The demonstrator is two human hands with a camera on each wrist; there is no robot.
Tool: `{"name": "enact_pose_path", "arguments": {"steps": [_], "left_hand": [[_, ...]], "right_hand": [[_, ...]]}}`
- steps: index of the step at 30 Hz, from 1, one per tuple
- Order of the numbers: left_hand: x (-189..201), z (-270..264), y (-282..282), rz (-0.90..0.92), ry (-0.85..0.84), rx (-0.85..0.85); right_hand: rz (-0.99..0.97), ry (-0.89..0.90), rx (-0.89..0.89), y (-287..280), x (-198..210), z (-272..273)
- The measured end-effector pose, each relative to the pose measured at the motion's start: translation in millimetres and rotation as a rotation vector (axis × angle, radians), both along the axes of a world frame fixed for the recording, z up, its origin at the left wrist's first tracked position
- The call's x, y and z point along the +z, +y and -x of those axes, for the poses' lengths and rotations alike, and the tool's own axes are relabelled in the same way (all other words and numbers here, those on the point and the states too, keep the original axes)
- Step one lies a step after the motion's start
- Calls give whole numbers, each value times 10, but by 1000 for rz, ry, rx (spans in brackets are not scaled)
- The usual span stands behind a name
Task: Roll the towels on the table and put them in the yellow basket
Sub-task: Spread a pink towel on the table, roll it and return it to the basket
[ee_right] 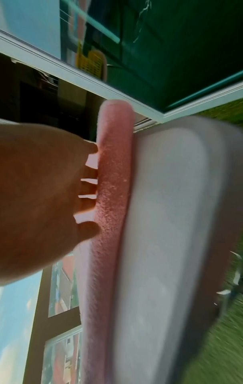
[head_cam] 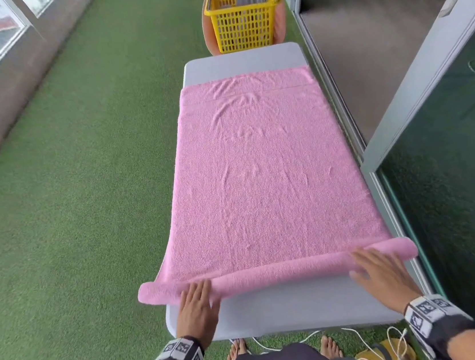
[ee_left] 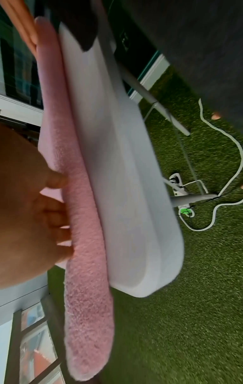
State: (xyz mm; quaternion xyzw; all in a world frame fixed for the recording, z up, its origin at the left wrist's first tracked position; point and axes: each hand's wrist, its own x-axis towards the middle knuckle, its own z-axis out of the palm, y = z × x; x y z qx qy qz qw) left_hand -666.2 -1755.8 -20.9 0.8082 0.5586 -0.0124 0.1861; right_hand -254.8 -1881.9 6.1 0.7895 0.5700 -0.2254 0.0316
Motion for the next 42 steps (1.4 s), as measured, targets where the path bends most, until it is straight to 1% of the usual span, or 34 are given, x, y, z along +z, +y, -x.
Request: {"name": "enact_pose_path", "arguments": {"steps": [2, 4, 6, 7, 9, 12, 13, 15, 17, 18, 21, 23, 26, 28, 32, 35, 37, 40, 42], "left_hand": [[-43, 55, -78, 28, 66, -69], [-28, 68, -127, 61, 118, -49], [22, 44, -76, 77, 111, -58], [67, 10, -9, 25, 76, -58], [112, -30, 143, -63, 98, -69], [91, -85, 290, -122, 74, -36], [82, -100, 306, -102, 68, -24], [57, -76, 291, -13, 100, -51], [30, -48, 248, 25, 114, -64], [9, -68, 215, 18, 92, -54], [43, -255, 118, -24, 28, -11], [97, -440, 43, -8, 7, 4], [140, -697, -74, 16, -26, -41], [150, -756, -129, 39, -52, -75], [140, -521, -181, 73, -56, -76], [12, -169, -294, -2, -115, -109], [-7, -47, -377, -39, -121, -152], [4, -63, -301, -103, -99, -180], [46, -137, -157, -156, -77, -130]], "right_hand": [[39, -58, 35, -173, -89, 56], [37, -95, -2, -223, -108, 91], [33, -95, -47, -149, -60, 101], [16, -106, -36, -75, -24, 81], [-8, -147, -15, 79, 66, 55], [-179, -106, -53, 214, 108, 67], [-193, -75, -48, 231, 104, 92], [-88, 9, -15, 202, 61, 159], [24, -3, 24, 124, -39, 222], [29, -33, 27, 77, -79, 233], [-37, -80, -28, -19, -59, 215], [-51, -93, -93, -117, -52, 102], [-59, -94, -198, -328, -40, -139], [-40, -82, -215, -441, -45, -231], [-43, -69, -197, -469, -122, -122], [0, -57, -158, -463, -130, 61], [39, -70, -109, -474, -104, 116], [59, -88, -63, -393, -37, 52], [17, -69, -74, -283, -12, -43]]}}
